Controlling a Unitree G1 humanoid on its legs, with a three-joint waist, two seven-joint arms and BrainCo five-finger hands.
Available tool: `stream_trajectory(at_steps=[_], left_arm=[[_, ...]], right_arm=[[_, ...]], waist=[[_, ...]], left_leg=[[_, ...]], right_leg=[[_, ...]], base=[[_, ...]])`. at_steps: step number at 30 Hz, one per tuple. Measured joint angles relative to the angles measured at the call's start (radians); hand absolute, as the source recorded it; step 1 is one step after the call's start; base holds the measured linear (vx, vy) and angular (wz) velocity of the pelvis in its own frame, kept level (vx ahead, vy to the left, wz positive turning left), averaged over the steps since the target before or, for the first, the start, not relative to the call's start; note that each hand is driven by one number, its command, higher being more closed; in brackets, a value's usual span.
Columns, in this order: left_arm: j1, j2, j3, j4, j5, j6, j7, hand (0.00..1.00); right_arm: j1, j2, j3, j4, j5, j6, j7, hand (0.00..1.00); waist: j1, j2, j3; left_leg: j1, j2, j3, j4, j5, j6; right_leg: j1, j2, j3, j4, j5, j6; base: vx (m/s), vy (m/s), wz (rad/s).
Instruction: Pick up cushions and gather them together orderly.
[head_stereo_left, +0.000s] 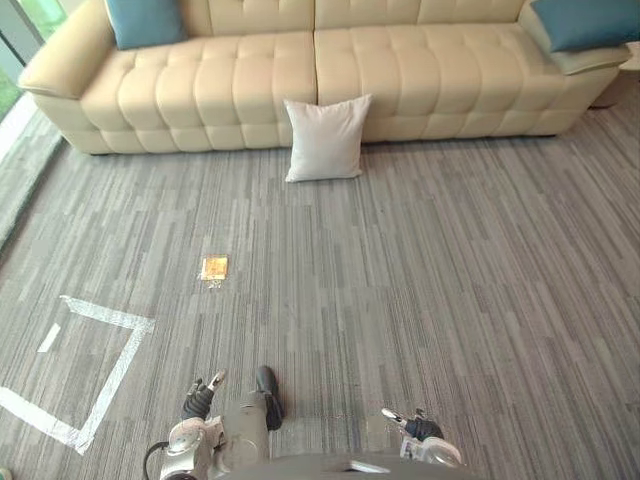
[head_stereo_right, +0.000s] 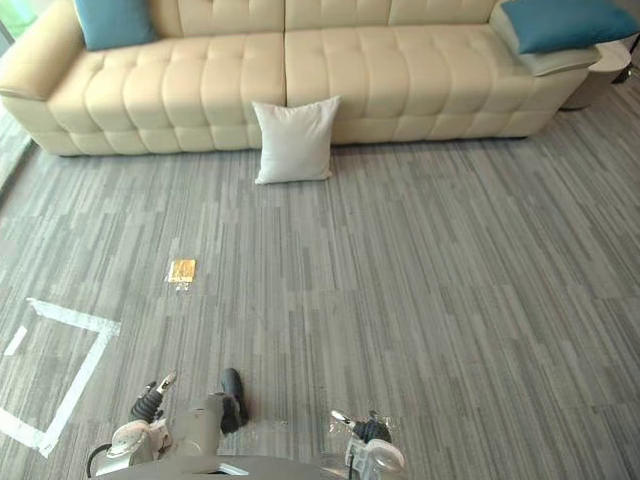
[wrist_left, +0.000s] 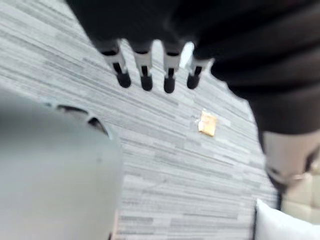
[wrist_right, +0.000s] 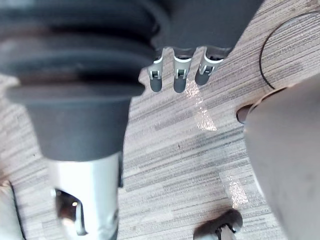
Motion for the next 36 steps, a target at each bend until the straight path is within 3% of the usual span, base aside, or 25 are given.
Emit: stream_trajectory(at_steps=[2, 3, 4, 5, 6, 8, 9, 10, 12, 13, 14, 15, 16, 17, 18, 20, 22, 24, 26, 27, 30, 31, 33, 35, 36], left_arm=[[0.012, 0.013, -0.021, 0.020, 0.001, 0.004, 0.000, 0.00], [0.033, 0.013, -0.066, 0.040, 0.001, 0.009, 0.000, 0.00], [0.025, 0.022, -0.081, 0.047, 0.001, 0.011, -0.001, 0.00], [0.020, 0.027, -0.081, 0.052, -0.001, 0.020, 0.002, 0.00], [0.022, 0.025, -0.081, 0.056, -0.001, 0.030, 0.002, 0.00], [0.024, 0.013, -0.085, 0.057, 0.000, 0.034, 0.002, 0.00], [0.029, 0.006, -0.088, 0.072, 0.000, 0.034, 0.001, 0.00], [0.025, 0.003, -0.089, 0.077, 0.001, 0.034, 0.001, 0.00], [0.011, -0.024, -0.085, 0.087, 0.004, 0.035, 0.001, 0.00], [0.008, -0.024, -0.084, 0.086, 0.009, 0.033, 0.001, 0.00], [0.002, -0.030, -0.084, 0.087, 0.012, 0.033, 0.001, 0.00], [0.000, -0.031, -0.077, 0.086, 0.021, 0.032, 0.000, 0.00], [0.000, -0.036, -0.074, 0.090, 0.022, 0.032, 0.001, 0.00], [-0.002, -0.057, -0.066, 0.107, 0.031, 0.032, 0.000, 0.00], [-0.011, -0.070, -0.053, 0.113, 0.042, 0.030, 0.000, 0.00], [-0.013, -0.082, -0.047, 0.122, 0.050, 0.030, 0.000, 0.00], [-0.014, -0.089, -0.032, 0.116, 0.050, 0.031, -0.001, 0.00], [-0.012, -0.098, 0.004, 0.070, 0.050, 0.033, -0.001, 0.00], [-0.009, -0.110, 0.009, 0.042, 0.049, 0.034, -0.002, 0.00], [-0.009, -0.109, 0.011, 0.025, 0.048, 0.034, -0.001, 0.00], [-0.005, -0.110, 0.008, 0.005, 0.048, 0.031, -0.001, 0.00], [-0.006, -0.108, 0.007, 0.003, 0.048, 0.026, -0.001, 0.00], [-0.007, -0.104, 0.006, 0.002, 0.048, 0.023, -0.001, 0.00], [0.004, -0.099, 0.006, 0.003, 0.048, 0.022, -0.001, 0.00], [0.014, -0.096, 0.016, 0.002, 0.042, 0.016, 0.000, 0.00]], right_arm=[[0.002, -0.001, -0.003, 0.006, 0.000, 0.004, 0.001, 0.00], [0.021, -0.019, -0.008, -0.002, 0.000, 0.000, 0.003, 0.00], [0.016, -0.018, -0.008, 0.002, 0.000, 0.000, 0.003, 0.00], [0.014, -0.015, -0.008, 0.000, 0.003, 0.003, 0.005, 0.00], [0.013, -0.023, -0.006, -0.010, 0.002, 0.002, 0.004, 0.00], [0.017, -0.029, 0.006, -0.043, 0.002, -0.003, 0.004, 0.00], [0.017, -0.035, 0.014, -0.067, 0.002, -0.013, 0.006, 0.00], [0.017, -0.033, 0.014, -0.079, 0.002, -0.015, 0.006, 0.00], [0.016, -0.027, 0.013, -0.115, 0.004, -0.021, 0.018, 0.00], [0.017, -0.023, 0.012, -0.120, 0.005, -0.021, 0.019, 0.00], [0.013, -0.023, 0.011, -0.121, 0.008, -0.021, 0.024, 0.00], [0.011, -0.022, 0.010, -0.120, 0.009, -0.020, 0.025, 0.00], [0.010, -0.025, 0.012, -0.120, 0.009, -0.020, 0.026, 0.00], [0.002, -0.032, 0.011, -0.125, 0.006, -0.020, 0.031, 0.00], [0.000, -0.037, 0.007, -0.137, 0.004, -0.022, 0.036, 0.00], [0.000, -0.038, 0.001, -0.155, 0.004, -0.022, 0.037, 0.00], [0.002, -0.039, 0.001, -0.154, 0.003, -0.018, 0.037, 0.00], [0.016, -0.042, 0.004, -0.154, 0.000, -0.014, 0.036, 0.00], [0.022, -0.051, 0.011, -0.151, 0.001, -0.011, 0.036, 0.00], [0.027, -0.052, 0.012, -0.145, 0.003, 0.000, 0.035, 0.00], [0.038, -0.054, 0.013, -0.137, 0.004, 0.004, 0.035, 0.00], [0.039, -0.054, 0.011, -0.125, 0.004, 0.004, 0.034, 0.00], [0.042, -0.051, 0.011, -0.115, 0.004, 0.007, 0.034, 0.00], [0.049, -0.046, 0.019, -0.115, 0.004, 0.007, 0.033, 0.00], [0.058, -0.049, 0.058, -0.113, 0.004, 0.007, 0.031, 0.00]], waist=[[-0.006, 0.010, -0.015], [-0.022, 0.028, -0.035], [-0.033, 0.018, -0.022], [-0.039, 0.005, -0.002], [-0.040, 0.013, 0.006], [-0.045, 0.040, 0.022], [-0.058, 0.055, 0.029], [-0.062, 0.056, 0.029], [-0.075, 0.058, 0.031], [-0.076, 0.058, 0.032], [-0.084, 0.061, 0.035], [-0.085, 0.056, 0.040], [-0.087, 0.064, 0.044], [-0.080, 0.085, 0.048], [-0.078, 0.098, 0.047], [-0.088, 0.118, 0.047], [-0.095, 0.131, 0.049], [-0.088, 0.140, 0.051], [-0.078, 0.154, 0.053], [-0.068, 0.151, 0.055], [-0.048, 0.148, 0.055], [-0.036, 0.145, 0.056], [-0.025, 0.131, 0.058], [-0.019, 0.120, 0.055], [-0.007, 0.106, 0.041]], left_leg=[[0.036, -0.023, -0.022, -0.030, -0.030, -0.021], [0.167, -0.057, -0.059, -0.191, -0.123, -0.014], [0.194, -0.076, -0.055, -0.215, -0.129, -0.011], [0.254, -0.099, -0.056, -0.249, -0.132, -0.002], [0.339, -0.102, -0.057, -0.303, -0.133, -0.002], [0.459, -0.091, -0.057, -0.385, -0.131, -0.003], [0.522, -0.078, -0.055, -0.422, -0.127, -0.010], [0.542, -0.074, -0.054, -0.434, -0.127, -0.011], [0.600, -0.063, -0.059, -0.480, -0.127, -0.011], [0.612, -0.060, -0.061, -0.492, -0.127, -0.012], [0.648, -0.054, -0.069, -0.517, -0.136, -0.026], [0.684, -0.053, -0.091, -0.532, -0.146, -0.045], [0.710, -0.045, -0.108, -0.539, -0.153, -0.057], [0.738, -0.024, -0.120, -0.539, -0.146, -0.060], [0.740, -0.017, -0.127, -0.529, -0.111, -0.079], [0.741, 0.009, -0.161, -0.486, -0.075, -0.113], [0.700, 0.057, -0.204, -0.307, -0.040, -0.150], [0.506, 0.122, -0.294, 0.151, 0.128, -0.224], [0.387, 0.170, -0.266, 0.359, 0.100, -0.209], [0.298, 0.179, -0.214, 0.428, 0.036, -0.181], [0.189, 0.175, -0.134, 0.360, -0.043, -0.143], [0.150, 0.166, -0.099, 0.234, -0.072, -0.128], [0.124, 0.118, -0.085, -0.019, -0.072, -0.116], [0.113, 0.064, -0.098, -0.305, 0.019, -0.124], [0.121, 0.035, -0.108, -0.330, 0.158, -0.116]], right_leg=[[-0.062, -0.009, 0.007, 0.158, 0.068, 0.029], [-0.184, -0.026, 0.010, 0.404, 0.121, 0.054], [-0.227, -0.041, 0.018, 0.509, 0.124, 0.063], [-0.317, -0.045, 0.027, 0.720, 0.069, 0.059], [-0.376, -0.021, -0.006, 0.850, -0.003, 0.037], [-0.433, 0.024, -0.091, 0.904, -0.097, -0.001], [-0.470, 0.053, -0.163, 0.844, -0.159, -0.029], [-0.495, 0.062, -0.191, 0.803, -0.180, -0.034], [-0.604, 0.107, -0.225, 0.532, -0.166, -0.041], [-0.621, 0.115, -0.225, 0.443, -0.133, -0.039], [-0.633, 0.124, -0.216, 0.282, -0.056, -0.041], [-0.623, 0.126, -0.204, 0.157, 0.039, -0.041], [-0.601, 0.132, -0.198, 0.153, 0.151, -0.045], [-0.597, 0.148, -0.198, 0.213, 0.133, -0.060], [-0.622, 0.144, -0.198, 0.297, 0.061, -0.069], [-0.619, 0.143, -0.222, 0.375, -0.016, -0.082], [-0.554, 0.164, -0.249, 0.385, -0.072, -0.100], [-0.430, 0.200, -0.270, 0.327, -0.112, -0.111], [-0.348, 0.233, -0.269, 0.263, -0.124, -0.126], [-0.262, 0.239, -0.261, 0.199, -0.128, -0.124], [-0.154, 0.238, -0.246, 0.109, -0.119, -0.107], [-0.112, 0.231, -0.238, 0.076, -0.109, -0.090], [-0.063, 0.203, -0.223, 0.041, -0.120, -0.063], [-0.009, 0.164, -0.195, 0.014, -0.159, -0.018], [0.013, 0.139, -0.157, 0.003, -0.187, 0.006]], base=[[0.36, 0.172, -0.56], [0.41, 0.209, -0.14], [0.46, 0.178, 0.00], [0.35, 0.061, 0.05], [0.33, 0.023, -0.06], [0.35, 0.011, -0.13], [0.36, -0.010, 0.01], [0.37, -0.056, 0.15], [0.37, -0.122, 0.28], [0.41, -0.181, 0.49], [0.47, -0.223, 0.59], [0.49, -0.241, 0.62], [0.52, -0.263, 0.45], [0.57, -0.306, 0.27], [0.57, -0.309, 0.16], [0.51, -0.286, 0.17], [0.46, -0.247, 0.22], [0.40, -0.175, 0.13], [0.36, -0.069, -0.11], [0.40, -0.029, -0.12], [0.38, 0.027, -0.20], [0.42, 0.123, -0.30], [0.43, 0.177, -0.32], [0.55, 0.342, -0.40], [0.58, 0.388, -0.43]])
